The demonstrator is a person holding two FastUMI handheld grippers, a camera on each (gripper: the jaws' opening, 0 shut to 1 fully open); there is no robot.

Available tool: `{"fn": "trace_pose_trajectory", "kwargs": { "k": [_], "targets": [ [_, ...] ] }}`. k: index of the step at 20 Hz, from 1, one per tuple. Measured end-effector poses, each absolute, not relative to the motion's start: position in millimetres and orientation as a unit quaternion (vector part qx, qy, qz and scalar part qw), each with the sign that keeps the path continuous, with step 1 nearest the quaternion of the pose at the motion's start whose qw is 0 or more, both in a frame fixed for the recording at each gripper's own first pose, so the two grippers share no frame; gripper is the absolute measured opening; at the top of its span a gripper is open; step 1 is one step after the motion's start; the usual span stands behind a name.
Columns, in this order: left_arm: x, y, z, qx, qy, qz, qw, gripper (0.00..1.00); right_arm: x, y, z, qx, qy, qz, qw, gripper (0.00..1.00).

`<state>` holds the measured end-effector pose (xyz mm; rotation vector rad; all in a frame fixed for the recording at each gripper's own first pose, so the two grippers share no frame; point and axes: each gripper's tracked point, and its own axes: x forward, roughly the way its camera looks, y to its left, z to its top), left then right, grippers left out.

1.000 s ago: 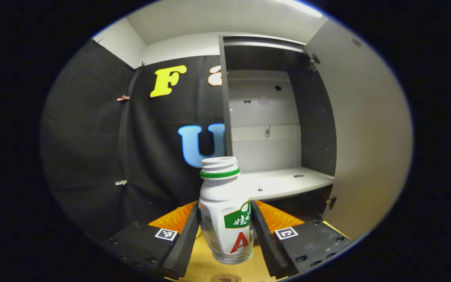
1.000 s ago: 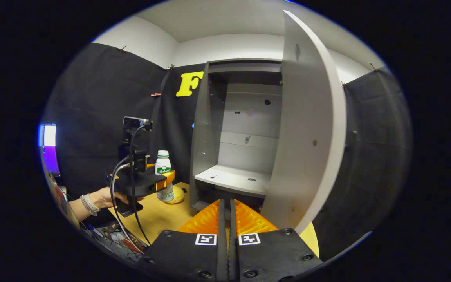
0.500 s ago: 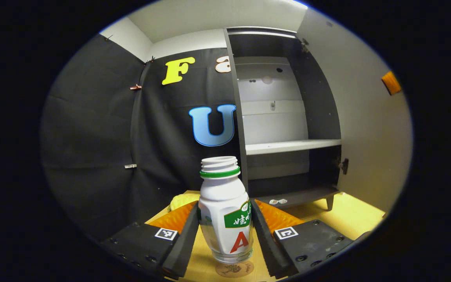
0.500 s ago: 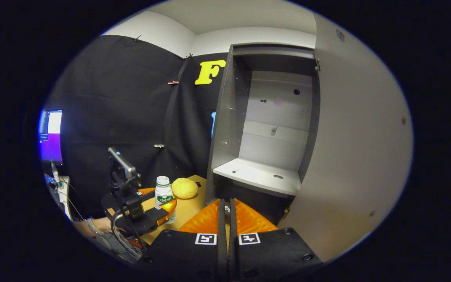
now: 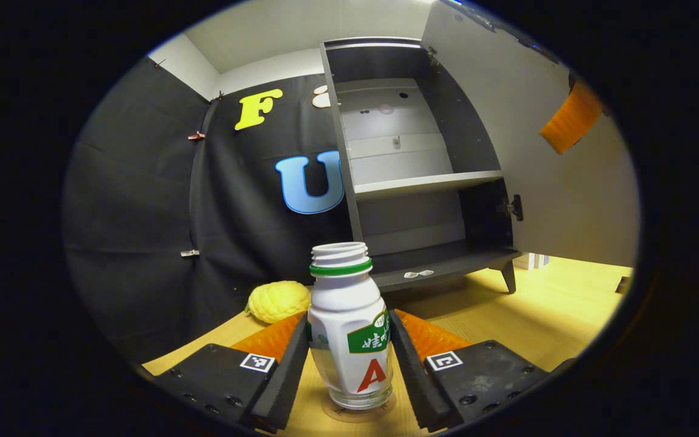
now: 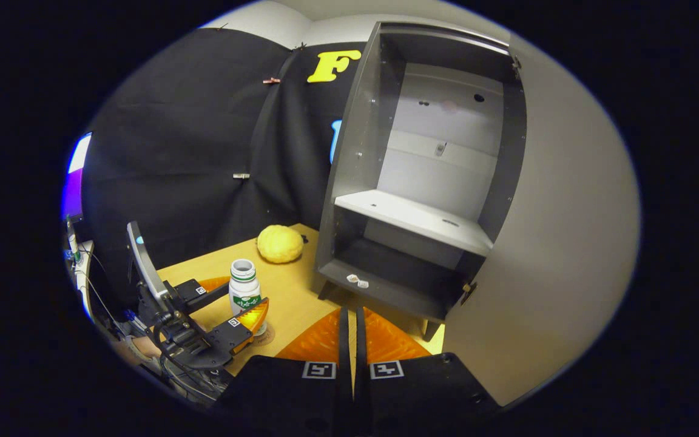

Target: Open the cabinet door with the right hand, grasp the bottle in the cabinet with the left hand and place it on the coaster, then close the cabinet door with the right hand.

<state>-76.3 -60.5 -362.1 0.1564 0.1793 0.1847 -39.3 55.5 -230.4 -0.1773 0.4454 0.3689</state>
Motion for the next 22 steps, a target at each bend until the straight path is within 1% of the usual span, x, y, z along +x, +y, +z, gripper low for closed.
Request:
{"fn": "trace_pose_trajectory", "kwargs": {
  "k": [3, 7, 15, 19, 20, 22],
  "targets": [
    [-79.7, -51.0, -373.3, 0.093, 0.083, 0.098, 0.987, 0.76, -46.9, 60.7, -249.1, -0.098, 0.238, 0.187, 0.948, 0.06],
    [-76.1, -44.4, -391.6, 0.064, 0.089, 0.091, 0.990, 0.76, -50.9, 70.7, -270.5, -0.098, 0.257, 0.193, 0.942, 0.05],
    [-78.9, -43.6, -399.8, 0.064, 0.077, 0.087, 0.991, 0.77, -53.1, 84.1, -286.8, -0.096, 0.276, 0.196, 0.936, 0.06],
    [-74.9, -45.3, -410.9, 0.054, 0.106, 0.076, 0.990, 0.83, -51.7, 89.4, -284.2, -0.094, 0.277, 0.197, 0.936, 0.06],
    [-74.4, -44.7, -409.1, 0.053, 0.106, 0.080, 0.990, 0.92, -52.4, 90.5, -283.1, -0.095, 0.277, 0.198, 0.936, 0.06],
    [-72.8, -42.2, -400.2, 0.052, 0.097, 0.088, 0.990, 0.96, -52.4, 89.4, -280.9, -0.098, 0.273, 0.196, 0.937, 0.06]
  ]
}}
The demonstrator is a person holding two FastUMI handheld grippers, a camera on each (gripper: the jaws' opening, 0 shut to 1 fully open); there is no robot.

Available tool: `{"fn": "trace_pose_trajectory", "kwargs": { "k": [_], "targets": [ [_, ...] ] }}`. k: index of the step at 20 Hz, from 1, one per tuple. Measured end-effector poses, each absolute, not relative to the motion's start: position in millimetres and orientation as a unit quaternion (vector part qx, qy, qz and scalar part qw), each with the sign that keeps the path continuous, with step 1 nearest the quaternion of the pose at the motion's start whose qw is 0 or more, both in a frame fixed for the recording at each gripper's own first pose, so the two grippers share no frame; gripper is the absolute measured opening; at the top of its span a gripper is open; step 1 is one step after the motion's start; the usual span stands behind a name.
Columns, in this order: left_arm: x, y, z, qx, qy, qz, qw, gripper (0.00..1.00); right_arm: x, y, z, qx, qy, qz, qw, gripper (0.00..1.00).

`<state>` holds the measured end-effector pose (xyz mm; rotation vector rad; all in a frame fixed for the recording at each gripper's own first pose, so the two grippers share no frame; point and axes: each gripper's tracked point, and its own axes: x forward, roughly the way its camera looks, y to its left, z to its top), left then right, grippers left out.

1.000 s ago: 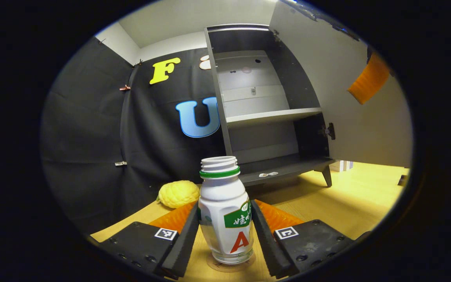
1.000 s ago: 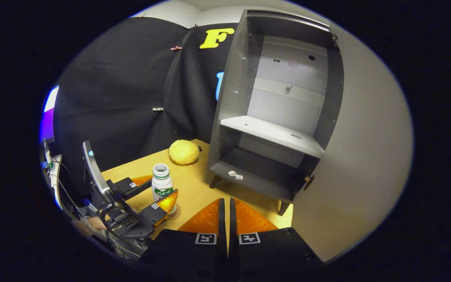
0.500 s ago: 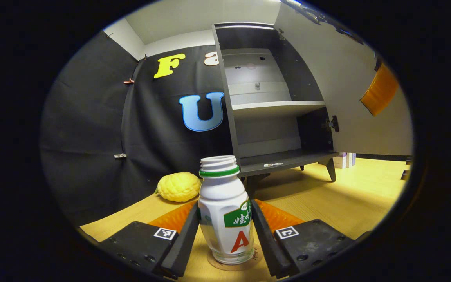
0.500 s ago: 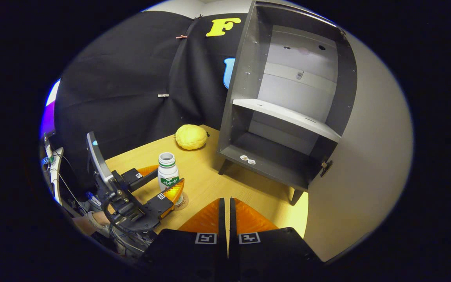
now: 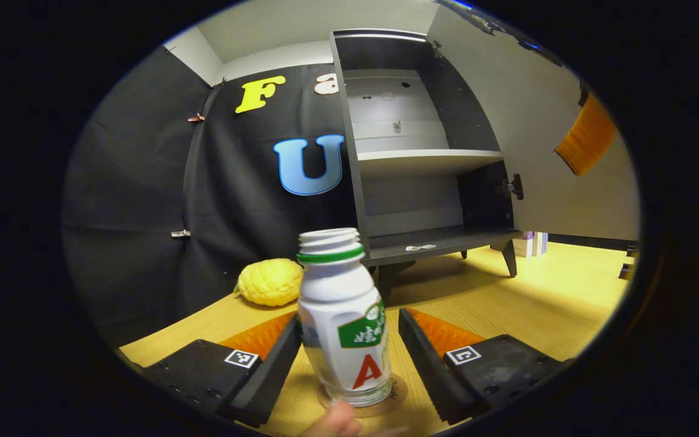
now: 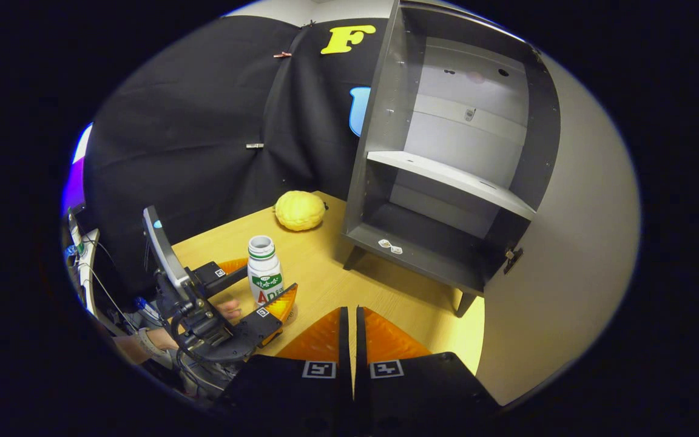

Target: Open the cabinet door with the right hand, grasp the bottle in the cabinet with the left hand and place it on the coaster, then close the cabinet door with the right hand.

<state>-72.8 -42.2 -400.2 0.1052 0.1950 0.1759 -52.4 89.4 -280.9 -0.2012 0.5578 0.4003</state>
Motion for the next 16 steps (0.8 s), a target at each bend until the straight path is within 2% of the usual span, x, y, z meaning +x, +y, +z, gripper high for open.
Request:
{"fn": "trace_pose_trajectory", "kwargs": {
  "k": [6, 8, 9, 10, 12, 16],
  "targets": [
    [-58.7, -49.1, -336.2, 0.051, 0.080, 0.060, 0.994, 0.96, -44.2, 65.8, -252.6, -0.104, 0.256, 0.165, 0.947, 0.06],
    [-48.5, -56.6, -297.2, 0.046, 0.068, 0.040, 0.996, 0.96, -40.8, 60.4, -228.4, -0.077, 0.239, 0.150, 0.956, 0.06],
    [-45.3, -61.2, -274.5, 0.042, 0.061, 0.028, 0.997, 1.00, -39.3, 56.1, -211.5, -0.063, 0.226, 0.143, 0.962, 0.06],
    [-41.7, -66.4, -252.4, 0.039, 0.053, 0.013, 0.998, 0.96, -38.4, 48.5, -195.3, -0.055, 0.214, 0.132, 0.966, 0.05],
    [-34.4, -77.5, -206.2, 0.042, 0.037, -0.011, 0.998, 0.96, -40.2, 33.5, -163.9, -0.042, 0.190, 0.110, 0.975, 0.06],
    [-20.6, -109.0, -136.5, 0.041, 0.030, -0.065, 0.997, 1.00, -67.7, 11.0, -109.4, -0.008, 0.154, 0.079, 0.985, 0.06]
  ]
}}
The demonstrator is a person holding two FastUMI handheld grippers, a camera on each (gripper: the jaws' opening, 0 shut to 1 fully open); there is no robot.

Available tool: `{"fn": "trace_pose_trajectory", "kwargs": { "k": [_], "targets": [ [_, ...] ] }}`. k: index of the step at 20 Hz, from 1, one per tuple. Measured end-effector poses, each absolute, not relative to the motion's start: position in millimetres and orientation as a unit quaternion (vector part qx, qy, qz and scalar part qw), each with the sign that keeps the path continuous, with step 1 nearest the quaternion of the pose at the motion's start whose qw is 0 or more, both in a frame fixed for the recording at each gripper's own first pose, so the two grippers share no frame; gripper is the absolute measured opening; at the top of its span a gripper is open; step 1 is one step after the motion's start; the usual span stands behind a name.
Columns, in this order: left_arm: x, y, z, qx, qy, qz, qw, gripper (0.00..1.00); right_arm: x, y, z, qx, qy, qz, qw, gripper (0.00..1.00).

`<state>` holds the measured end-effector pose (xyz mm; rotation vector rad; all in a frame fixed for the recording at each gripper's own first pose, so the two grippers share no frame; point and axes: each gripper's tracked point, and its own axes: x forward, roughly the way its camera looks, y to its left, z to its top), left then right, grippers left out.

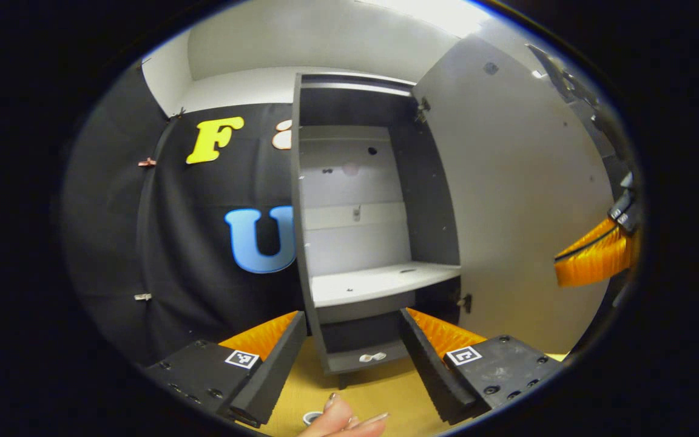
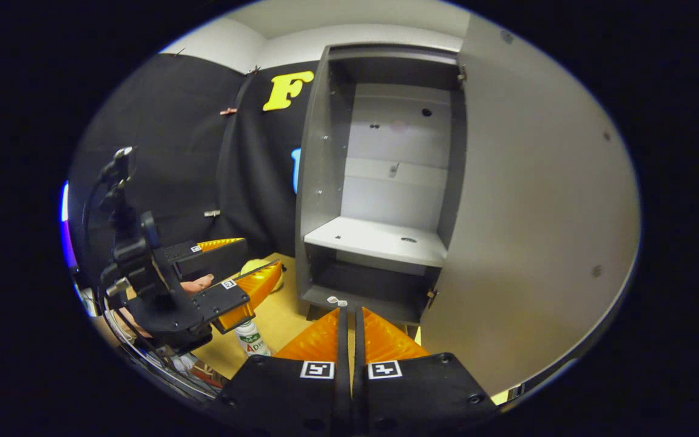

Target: Open the cabinet door with the right hand, grasp the bottle in the cabinet with the left hand and place it on the coaster, then close the cabinet door with the right hand.

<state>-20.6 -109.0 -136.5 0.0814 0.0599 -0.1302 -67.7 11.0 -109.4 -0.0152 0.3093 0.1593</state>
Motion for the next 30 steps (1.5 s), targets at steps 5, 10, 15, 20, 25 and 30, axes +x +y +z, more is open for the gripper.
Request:
{"fn": "trace_pose_trajectory", "kwargs": {
  "k": [5, 10, 15, 20, 25, 30],
  "targets": [
    [-19.8, -159.9, -81.3, 0.034, 0.025, -0.144, 0.989, 0.96, -114.0, -16.9, -65.0, 0.016, 0.113, 0.050, 0.992, 0.18],
    [-18.5, -197.4, -45.3, 0.012, 0.009, -0.195, 0.981, 0.99, -158.0, -62.6, -28.9, 0.027, 0.077, 0.010, 0.997, 0.38],
    [-19.0, -209.9, -32.2, -0.011, 0.000, -0.208, 0.978, 0.99, -169.1, -143.8, -9.6, 0.042, 0.049, -0.079, 0.995, 0.66],
    [-20.1, -201.2, -30.9, 0.003, -0.001, -0.189, 0.982, 0.99, -156.1, -190.9, 1.7, 0.070, 0.039, -0.106, 0.991, 0.81],
    [-24.1, -178.2, -37.4, 0.002, 0.013, -0.141, 0.990, 0.96, -127.7, -214.5, 0.3, 0.045, 0.030, -0.075, 0.996, 0.94],
    [-31.9, -145.2, -44.0, 0.002, 0.023, -0.073, 0.997, 0.96, -101.6, -216.4, 6.0, 0.041, 0.022, -0.035, 0.998, 0.91]
  ]
}}
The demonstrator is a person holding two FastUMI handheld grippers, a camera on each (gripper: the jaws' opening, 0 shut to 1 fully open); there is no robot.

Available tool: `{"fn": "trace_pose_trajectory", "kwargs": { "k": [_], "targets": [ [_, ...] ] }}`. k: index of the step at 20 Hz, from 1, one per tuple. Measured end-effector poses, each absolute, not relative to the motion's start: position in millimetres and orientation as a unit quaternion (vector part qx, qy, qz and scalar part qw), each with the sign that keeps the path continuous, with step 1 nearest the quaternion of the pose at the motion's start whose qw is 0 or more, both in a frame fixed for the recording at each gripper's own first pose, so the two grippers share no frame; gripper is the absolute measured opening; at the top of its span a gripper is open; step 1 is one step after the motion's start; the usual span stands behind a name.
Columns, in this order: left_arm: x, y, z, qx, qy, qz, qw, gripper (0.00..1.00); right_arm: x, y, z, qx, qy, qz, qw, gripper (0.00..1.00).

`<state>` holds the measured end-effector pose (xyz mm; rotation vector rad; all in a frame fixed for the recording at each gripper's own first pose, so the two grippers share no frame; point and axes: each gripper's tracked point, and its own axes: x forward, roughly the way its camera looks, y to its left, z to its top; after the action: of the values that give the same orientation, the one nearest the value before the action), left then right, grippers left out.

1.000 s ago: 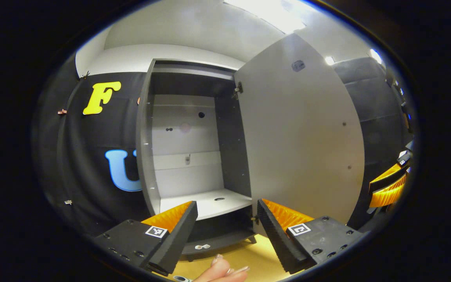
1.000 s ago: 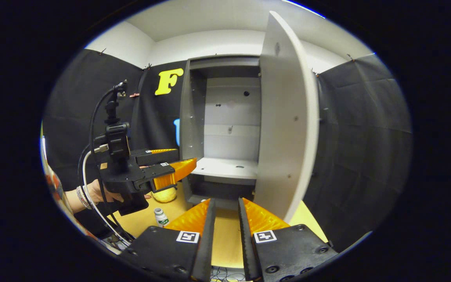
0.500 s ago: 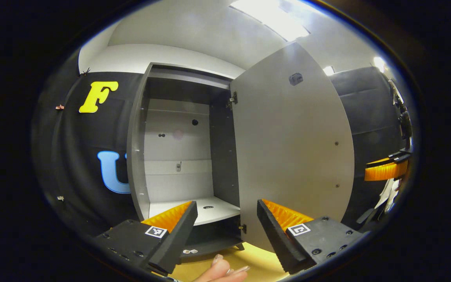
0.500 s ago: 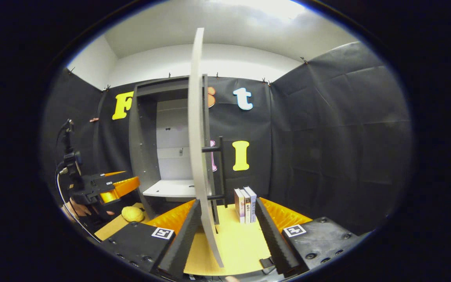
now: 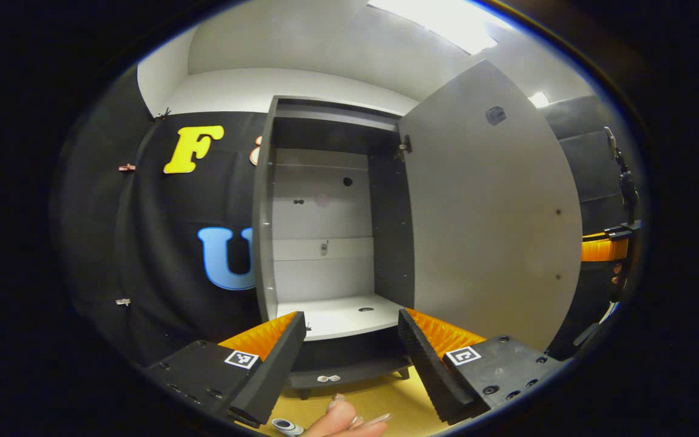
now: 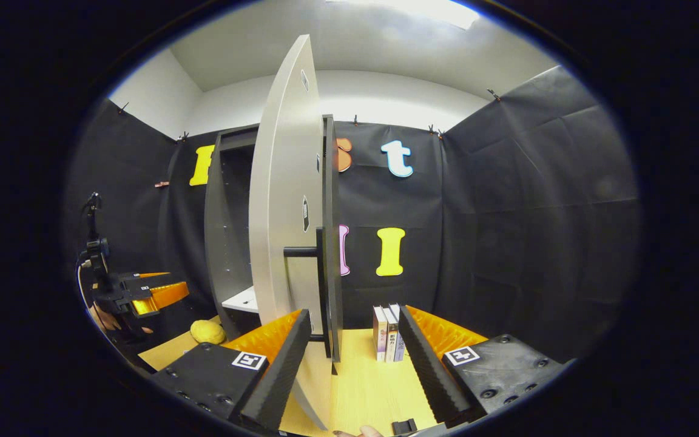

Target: Open the cabinet door with the right hand, grasp the bottle in the cabinet with the left hand and place it on the coaster, then close the cabinet door with the right hand.

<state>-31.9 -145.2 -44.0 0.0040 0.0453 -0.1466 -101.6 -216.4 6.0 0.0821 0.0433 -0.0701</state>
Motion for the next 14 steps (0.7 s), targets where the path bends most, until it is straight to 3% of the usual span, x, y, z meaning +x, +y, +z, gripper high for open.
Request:
{"fn": "trace_pose_trajectory", "kwargs": {
  "k": [9, 14],
  "targets": [
    [-51.5, -94.4, -44.7, 0.038, 0.030, -0.015, 0.999, 0.96, -72.7, -111.4, 10.0, 0.042, 0.023, 0.075, 0.996, 0.91],
    [-60.2, -49.7, -39.0, 0.049, 0.029, -0.015, 0.998, 0.96, -50.2, -43.5, 8.3, 0.047, 0.031, 0.089, 0.994, 0.88]
  ]
}}
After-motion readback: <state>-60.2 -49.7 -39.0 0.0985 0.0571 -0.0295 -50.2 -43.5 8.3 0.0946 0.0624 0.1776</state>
